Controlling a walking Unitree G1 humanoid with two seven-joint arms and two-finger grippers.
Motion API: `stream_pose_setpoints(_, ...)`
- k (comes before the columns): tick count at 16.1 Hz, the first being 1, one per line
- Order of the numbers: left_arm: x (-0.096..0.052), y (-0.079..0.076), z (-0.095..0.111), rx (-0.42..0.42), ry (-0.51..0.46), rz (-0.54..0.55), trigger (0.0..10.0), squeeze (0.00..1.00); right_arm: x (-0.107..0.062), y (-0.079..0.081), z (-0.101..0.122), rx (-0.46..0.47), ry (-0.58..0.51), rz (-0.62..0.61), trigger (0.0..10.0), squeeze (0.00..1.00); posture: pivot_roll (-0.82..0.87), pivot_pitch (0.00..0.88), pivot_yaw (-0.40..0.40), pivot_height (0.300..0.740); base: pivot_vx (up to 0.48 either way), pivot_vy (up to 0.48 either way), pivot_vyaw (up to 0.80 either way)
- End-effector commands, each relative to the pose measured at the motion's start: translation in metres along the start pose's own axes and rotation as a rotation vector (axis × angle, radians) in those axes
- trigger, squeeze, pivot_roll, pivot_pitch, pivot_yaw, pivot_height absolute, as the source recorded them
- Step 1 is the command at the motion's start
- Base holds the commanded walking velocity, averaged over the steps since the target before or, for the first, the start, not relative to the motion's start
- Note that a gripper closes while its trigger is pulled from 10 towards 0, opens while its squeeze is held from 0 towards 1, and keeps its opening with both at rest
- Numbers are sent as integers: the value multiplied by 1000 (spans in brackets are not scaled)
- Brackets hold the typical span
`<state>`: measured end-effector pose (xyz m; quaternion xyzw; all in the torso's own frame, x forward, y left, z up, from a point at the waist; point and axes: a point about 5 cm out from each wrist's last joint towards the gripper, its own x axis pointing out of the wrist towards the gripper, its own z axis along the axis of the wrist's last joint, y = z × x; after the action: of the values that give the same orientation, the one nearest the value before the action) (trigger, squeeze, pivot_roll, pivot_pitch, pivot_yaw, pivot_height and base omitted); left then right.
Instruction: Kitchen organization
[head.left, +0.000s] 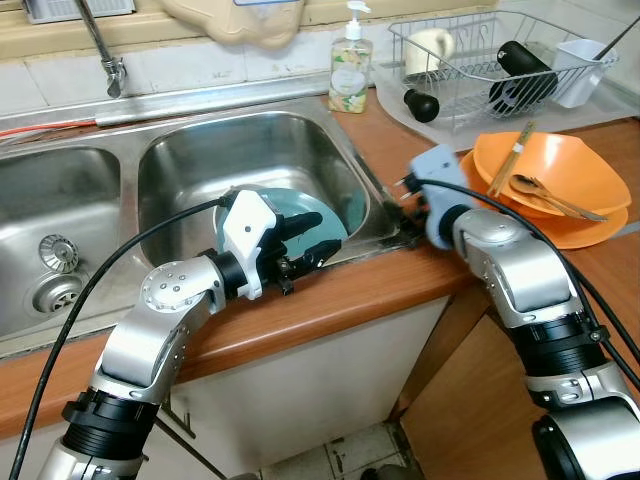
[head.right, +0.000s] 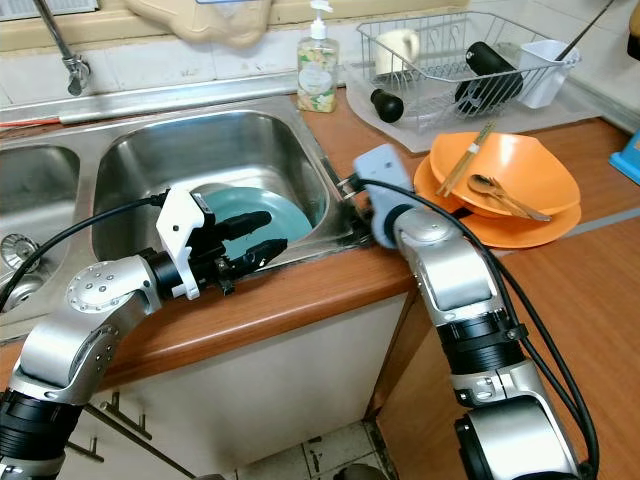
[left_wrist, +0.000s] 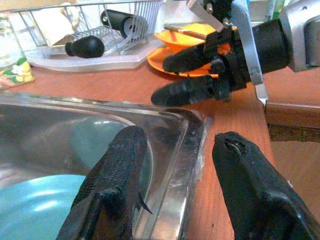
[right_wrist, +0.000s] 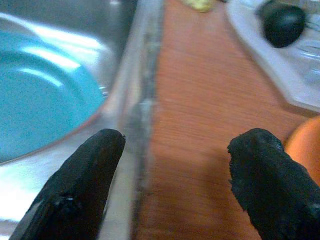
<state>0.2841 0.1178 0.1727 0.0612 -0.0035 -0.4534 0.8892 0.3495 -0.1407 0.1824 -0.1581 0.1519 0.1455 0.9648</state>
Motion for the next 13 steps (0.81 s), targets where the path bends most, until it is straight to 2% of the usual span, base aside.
stream_pose_setpoints(1, -1, -1, 3, 19, -6, 1, 10000, 0, -2, -2, -3, 10, -18, -58, 10000, 1000, -126, 0, 31, 740, 0, 0, 0)
stream_pose_setpoints(3, -1, -1, 3, 17, -6, -1, 10000, 0, -3, -1, -9, 28, -17, -95, 10000, 1000, -127, 0, 33, 740, 0, 0, 0)
stream_pose_setpoints(4, -2, -1, 2, 17, -5, -2, 10000, 0, -2, -2, -11, 27, -19, -111, 10000, 722, -126, 0, 34, 740, 0, 0, 0)
stream_pose_setpoints(5, -2, -1, 2, 18, -4, -2, 10000, 0, -1, -4, -12, 19, -20, -129, 10000, 0, -126, 0, 36, 740, 0, 0, 0)
stream_pose_setpoints(10, -2, -1, 2, 19, -3, -2, 10000, 0, 2, -16, -17, 45, -4, -199, 10000, 0, -124, 0, 34, 740, 0, 0, 0)
stream_pose_setpoints(12, -2, -1, 2, 20, 0, -4, 10000, 0, 5, -18, -20, 88, 27, -173, 10000, 0, -124, 0, 36, 740, 0, 0, 0)
stream_pose_setpoints(13, -1, 0, 2, 21, -1, -4, 10000, 0, 7, -19, -20, 137, 34, -149, 10000, 0, -125, 0, 40, 740, 0, 0, 0)
